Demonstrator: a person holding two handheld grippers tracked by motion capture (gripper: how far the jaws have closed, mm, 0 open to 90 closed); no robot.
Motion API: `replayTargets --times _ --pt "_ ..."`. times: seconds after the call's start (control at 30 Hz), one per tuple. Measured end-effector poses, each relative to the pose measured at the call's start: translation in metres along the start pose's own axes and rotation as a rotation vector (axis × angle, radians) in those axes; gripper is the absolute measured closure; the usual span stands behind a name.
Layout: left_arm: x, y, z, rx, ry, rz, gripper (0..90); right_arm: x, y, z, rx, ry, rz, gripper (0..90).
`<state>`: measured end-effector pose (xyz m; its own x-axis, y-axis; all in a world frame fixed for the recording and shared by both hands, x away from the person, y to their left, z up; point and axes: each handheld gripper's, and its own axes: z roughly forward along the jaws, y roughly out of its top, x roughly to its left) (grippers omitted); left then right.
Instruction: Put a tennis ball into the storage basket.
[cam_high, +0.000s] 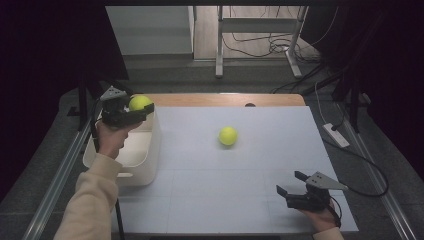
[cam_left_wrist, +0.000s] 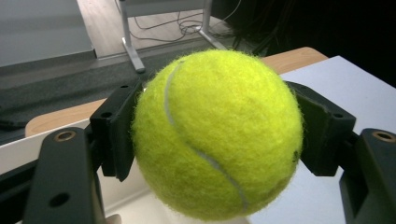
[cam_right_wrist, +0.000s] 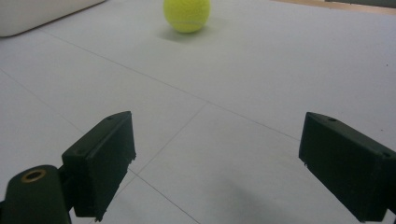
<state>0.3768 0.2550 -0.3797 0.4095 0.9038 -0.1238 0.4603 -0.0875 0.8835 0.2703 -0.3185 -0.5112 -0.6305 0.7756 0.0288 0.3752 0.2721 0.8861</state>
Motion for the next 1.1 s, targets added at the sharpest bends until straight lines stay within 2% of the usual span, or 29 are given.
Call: replayTargets --times 0.77,1.1 --pt "0.028 -0.001 0.004 0.086 0.089 -0.033 26.6 -0.001 -0.001 0.001 0.005 -0.002 0.004 10.6" --pt "0.04 -0.003 0.005 0.125 0.113 -0.05 26.6 0.0 -0.001 0.001 0.005 -0.001 0.001 10.6"
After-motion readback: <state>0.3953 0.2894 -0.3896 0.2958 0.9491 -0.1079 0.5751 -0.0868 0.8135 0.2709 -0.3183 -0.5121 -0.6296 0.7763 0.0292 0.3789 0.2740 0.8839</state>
